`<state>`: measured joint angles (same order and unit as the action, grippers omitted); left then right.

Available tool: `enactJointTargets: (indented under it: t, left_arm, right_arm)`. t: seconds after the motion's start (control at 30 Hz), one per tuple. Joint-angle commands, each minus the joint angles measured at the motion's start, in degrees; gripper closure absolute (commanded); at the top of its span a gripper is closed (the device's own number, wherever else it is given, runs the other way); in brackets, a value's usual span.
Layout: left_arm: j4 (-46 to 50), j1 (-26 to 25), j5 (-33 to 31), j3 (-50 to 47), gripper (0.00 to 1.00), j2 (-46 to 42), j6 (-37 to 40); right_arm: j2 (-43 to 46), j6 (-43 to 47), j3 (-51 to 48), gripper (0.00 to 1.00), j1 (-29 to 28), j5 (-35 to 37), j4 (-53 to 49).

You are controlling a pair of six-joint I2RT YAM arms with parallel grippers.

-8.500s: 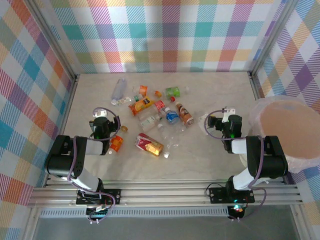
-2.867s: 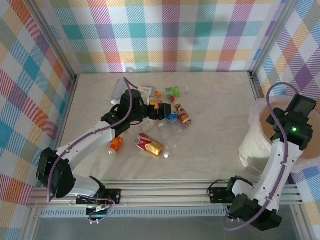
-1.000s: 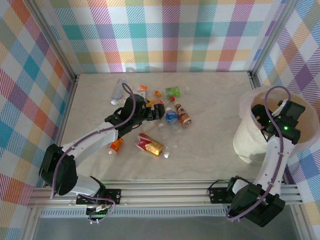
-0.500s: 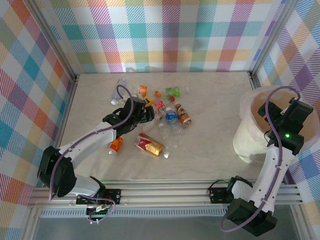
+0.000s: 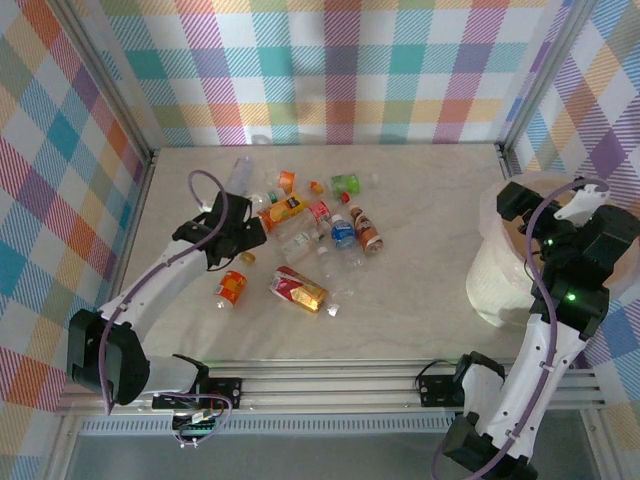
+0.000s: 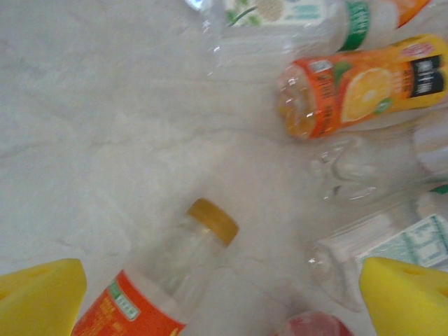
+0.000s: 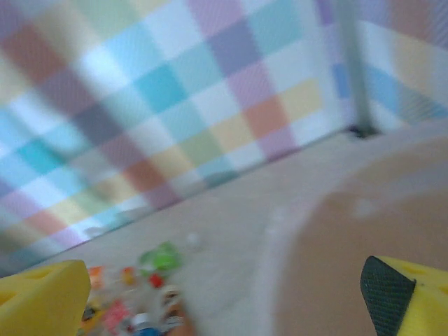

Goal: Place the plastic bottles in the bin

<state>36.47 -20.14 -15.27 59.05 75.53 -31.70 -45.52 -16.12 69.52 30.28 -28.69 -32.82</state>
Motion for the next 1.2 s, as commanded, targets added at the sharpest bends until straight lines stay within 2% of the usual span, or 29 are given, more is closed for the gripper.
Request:
enactJointTargets:
  t: [0.0, 0.07, 0.13, 0.23, 0.5, 0.63, 0.83, 0.93, 1.03, 1.17]
  left_arm:
    - [3.4, 3.0, 7.5, -3.0, 0.0, -2.0, 2.8]
    - [4.2, 4.8, 12.2, -3.7, 0.0, -0.8, 3.8]
    - [5.1, 5.5, 13.9, -4.3, 0.0, 1.0, 4.5]
    - [5.0, 6.0, 10.8, -6.6, 0.0, 1.8, 4.6]
    - [5.2, 6.4, 10.7, -10.2, 0.0, 3.5, 4.3]
    - [2.3, 6.0, 16.2, -13.0, 0.0, 2.9, 5.0]
    - [-0.7, 3.0, 20.7, -17.4, 0.0, 3.0, 4.3]
    - [0.5, -0.1, 17.5, -17.7, 0.01, 3.7, 4.2]
    - [-0.2, -1.4, 15.1, -18.8, 0.09, 4.1, 3.6]
    - [-2.6, -1.6, 14.0, -20.8, 0.26, 4.1, 2.9]
  right_arm:
    - [-1.0, -3.8, 1.2, 0.0, -2.9, -15.5, 7.6]
    - [-1.6, -2.8, 1.5, 0.0, -7.2, -15.8, 8.0]
    - [-2.4, -0.7, 1.8, 0.0, -12.3, -13.3, 7.1]
    - [-4.6, 3.4, 2.0, 0.0, -20.6, -8.2, 5.6]
    - [-10.9, 6.5, 1.0, 0.0, -37.4, 2.1, 8.1]
    - [-14.4, 6.8, -0.5, 0.0, -44.3, 6.2, 12.8]
    - [-19.4, 5.5, -0.6, 0.0, -47.9, 10.8, 14.9]
    - [-20.5, 5.2, -0.6, 0.0, -48.3, 10.7, 15.4]
    - [-20.6, 5.3, -1.2, 0.0, -48.6, 11.3, 16.3]
    - [-20.6, 5.7, -1.8, 0.0, -48.6, 12.4, 16.7]
